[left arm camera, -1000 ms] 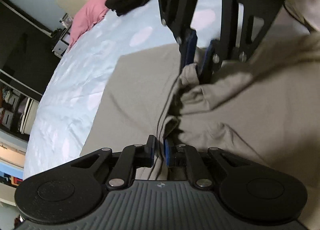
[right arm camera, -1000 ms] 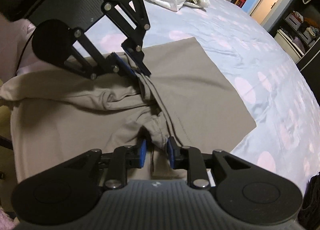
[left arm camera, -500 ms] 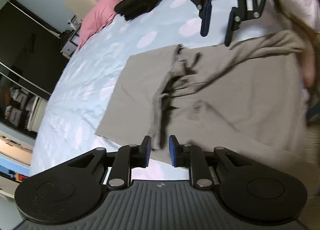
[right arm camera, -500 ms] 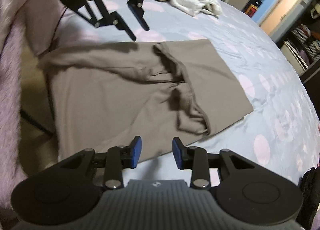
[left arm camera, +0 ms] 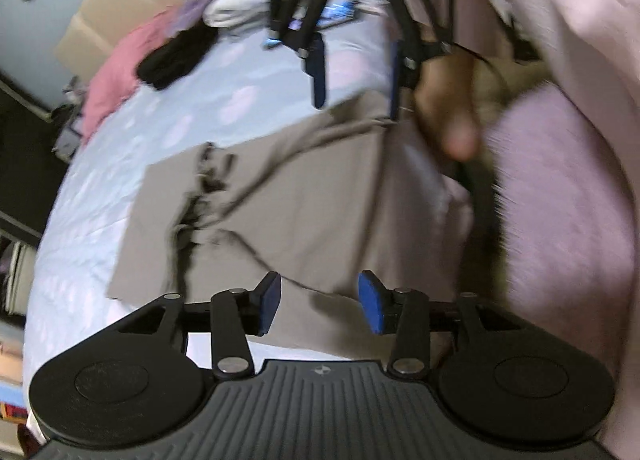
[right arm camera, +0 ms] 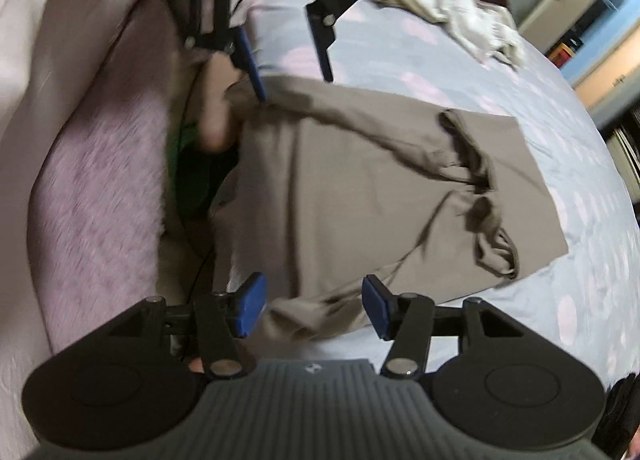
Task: Fold clothes
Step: 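Grasp the folded beige shirt with both tools and lift it off the bed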
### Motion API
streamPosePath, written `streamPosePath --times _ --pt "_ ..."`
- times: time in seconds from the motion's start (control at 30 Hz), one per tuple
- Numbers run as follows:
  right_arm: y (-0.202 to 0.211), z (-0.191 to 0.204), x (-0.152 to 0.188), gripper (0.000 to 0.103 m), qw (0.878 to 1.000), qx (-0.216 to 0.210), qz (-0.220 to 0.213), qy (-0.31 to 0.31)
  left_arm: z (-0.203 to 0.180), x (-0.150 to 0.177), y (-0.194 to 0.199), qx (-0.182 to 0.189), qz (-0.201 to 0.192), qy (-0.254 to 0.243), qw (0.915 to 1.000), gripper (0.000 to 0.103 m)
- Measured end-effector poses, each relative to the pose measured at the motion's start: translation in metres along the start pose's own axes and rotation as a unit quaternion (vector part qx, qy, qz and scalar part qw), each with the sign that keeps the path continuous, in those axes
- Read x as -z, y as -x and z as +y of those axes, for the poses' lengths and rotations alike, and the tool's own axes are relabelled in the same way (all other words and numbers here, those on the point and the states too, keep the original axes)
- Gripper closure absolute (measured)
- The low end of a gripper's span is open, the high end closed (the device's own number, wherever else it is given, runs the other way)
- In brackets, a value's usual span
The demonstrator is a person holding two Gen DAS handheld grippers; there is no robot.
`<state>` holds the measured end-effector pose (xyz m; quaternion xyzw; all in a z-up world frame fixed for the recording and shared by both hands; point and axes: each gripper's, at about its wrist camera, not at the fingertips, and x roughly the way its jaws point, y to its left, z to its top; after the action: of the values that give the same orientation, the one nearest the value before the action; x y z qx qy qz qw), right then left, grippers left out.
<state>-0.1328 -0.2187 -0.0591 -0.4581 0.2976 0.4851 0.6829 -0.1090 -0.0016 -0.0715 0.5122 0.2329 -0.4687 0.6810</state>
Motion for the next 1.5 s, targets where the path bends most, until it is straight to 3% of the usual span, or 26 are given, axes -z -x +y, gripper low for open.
streamPosePath --times 0.27,0.53,0.63,0.7,0.73,0.87,0.97,1.2,1.5 --pt "-0.007 0.025 0.003 0.045 0.997 0.008 0.023 0.075 -0.036 0.005 -0.004 0.019 0.019 -0.055 0.9981 0.051" --pt "-0.031 0.018 0.013 0.045 0.996 0.025 0.059 0.069 -0.042 0.016 -0.033 0.012 0.075 -0.076 0.9942 0.048" --pt "-0.032 0.012 0.013 0.053 0.997 0.023 0.059 0.05 -0.038 0.015 -0.037 0.008 0.07 -0.071 0.995 0.048" --pt "-0.032 0.006 0.012 0.067 0.997 0.026 0.06 0.041 -0.033 0.014 -0.04 0.007 0.068 -0.064 0.9956 0.049" --pt "-0.03 0.002 0.011 0.068 0.998 0.02 0.059 0.03 -0.031 0.015 -0.041 0.006 0.067 -0.06 0.9959 0.049" --pt "-0.026 -0.012 0.01 0.089 0.998 0.011 0.055 -0.008 -0.021 0.013 -0.038 0.009 0.066 -0.035 0.9972 0.066" --pt "-0.015 -0.018 0.01 0.091 0.999 0.015 0.043 -0.022 -0.014 0.009 -0.031 0.005 0.066 -0.015 0.9977 0.091" --pt "0.021 -0.038 0.005 0.091 0.997 0.05 -0.008 -0.051 0.016 0.006 -0.003 0.006 0.047 0.061 0.997 0.094" --pt "0.051 -0.1 -0.007 0.091 0.984 0.126 -0.066 -0.106 0.08 -0.001 0.028 -0.06 -0.001 0.128 0.9899 0.095"
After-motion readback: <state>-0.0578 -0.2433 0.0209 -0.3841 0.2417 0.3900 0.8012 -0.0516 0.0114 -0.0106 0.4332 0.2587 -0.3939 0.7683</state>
